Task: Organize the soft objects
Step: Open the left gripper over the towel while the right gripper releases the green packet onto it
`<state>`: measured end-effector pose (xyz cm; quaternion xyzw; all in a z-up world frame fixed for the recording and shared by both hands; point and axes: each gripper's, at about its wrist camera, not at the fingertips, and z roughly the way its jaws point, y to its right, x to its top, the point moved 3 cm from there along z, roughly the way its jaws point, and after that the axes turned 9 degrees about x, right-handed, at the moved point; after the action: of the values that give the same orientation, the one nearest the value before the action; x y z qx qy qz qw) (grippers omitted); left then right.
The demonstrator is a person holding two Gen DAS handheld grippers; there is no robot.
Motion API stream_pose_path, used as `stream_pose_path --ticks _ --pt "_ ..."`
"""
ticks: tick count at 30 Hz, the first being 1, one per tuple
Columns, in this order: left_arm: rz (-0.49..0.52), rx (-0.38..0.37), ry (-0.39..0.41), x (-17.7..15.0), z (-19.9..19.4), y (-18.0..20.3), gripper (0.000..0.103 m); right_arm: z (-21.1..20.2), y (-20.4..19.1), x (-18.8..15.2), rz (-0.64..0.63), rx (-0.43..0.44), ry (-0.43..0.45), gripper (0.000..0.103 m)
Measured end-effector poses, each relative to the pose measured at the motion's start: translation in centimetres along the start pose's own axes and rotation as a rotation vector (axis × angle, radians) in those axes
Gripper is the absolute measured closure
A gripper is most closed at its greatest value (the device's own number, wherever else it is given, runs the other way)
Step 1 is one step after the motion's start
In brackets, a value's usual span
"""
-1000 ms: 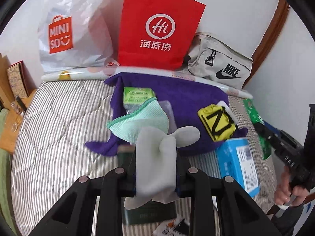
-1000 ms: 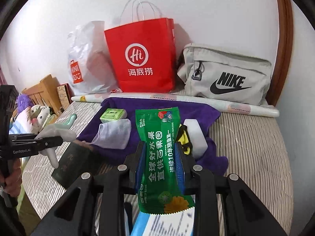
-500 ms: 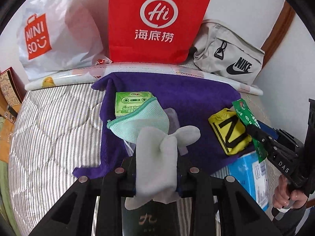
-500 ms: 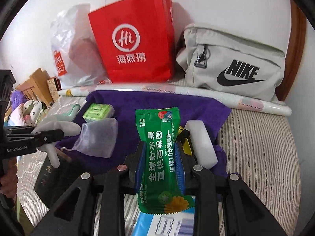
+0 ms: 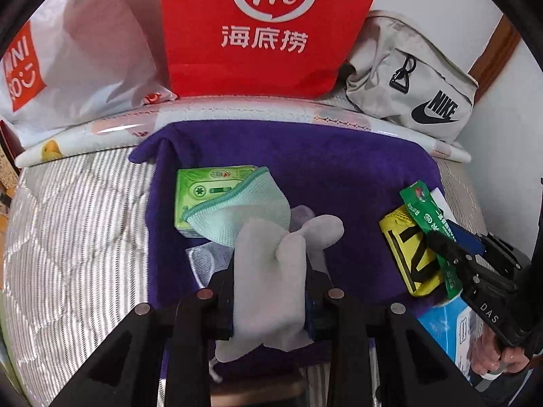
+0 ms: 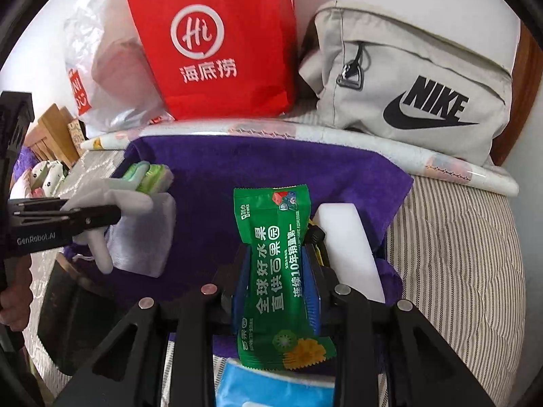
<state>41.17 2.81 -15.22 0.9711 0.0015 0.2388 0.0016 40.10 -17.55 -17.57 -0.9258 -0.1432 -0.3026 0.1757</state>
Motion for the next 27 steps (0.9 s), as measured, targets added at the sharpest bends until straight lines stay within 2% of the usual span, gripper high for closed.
stream_pose_path --ticks 6,10,12,13,14,16,18,27 --pt "-0.001 0.002 -0.020 0.3 1.2 -0.1 0.074 0.5 0.2 0.1 -0.007 -0.001 -0.004 0.070" --pt "-0.003 0.007 -0.042 0.3 1.8 -0.2 0.067 0.6 0.2 0.2 -0.017 -0.002 -0.009 0.069" --pt "-0.004 0.013 -0.048 0.4 1.9 -0.3 0.058 0.5 0.1 0.1 -0.020 0.002 -0.007 0.066" --pt "-0.007 0.015 -0.048 0.4 1.9 -0.3 0.048 0.4 0.1 0.1 -0.023 0.006 -0.006 0.065" --pt "-0.009 0.015 -0.043 0.4 1.8 -0.4 0.044 0.4 0.0 0.0 -0.027 0.009 -0.004 0.063" --pt "-0.008 0.011 -0.028 0.3 1.3 -0.3 0.043 0.1 -0.3 -0.1 -0.041 0.012 0.005 0.055" --pt "-0.012 0.009 -0.022 0.2 0.9 -0.4 0.043 -0.4 -0.7 -0.2 -0.058 0.008 0.025 0.041" --pt "0.001 0.030 0.021 -1.2 -2.4 -0.4 0.043 -3.5 -1.7 -0.7 -0.061 0.006 0.078 0.038"
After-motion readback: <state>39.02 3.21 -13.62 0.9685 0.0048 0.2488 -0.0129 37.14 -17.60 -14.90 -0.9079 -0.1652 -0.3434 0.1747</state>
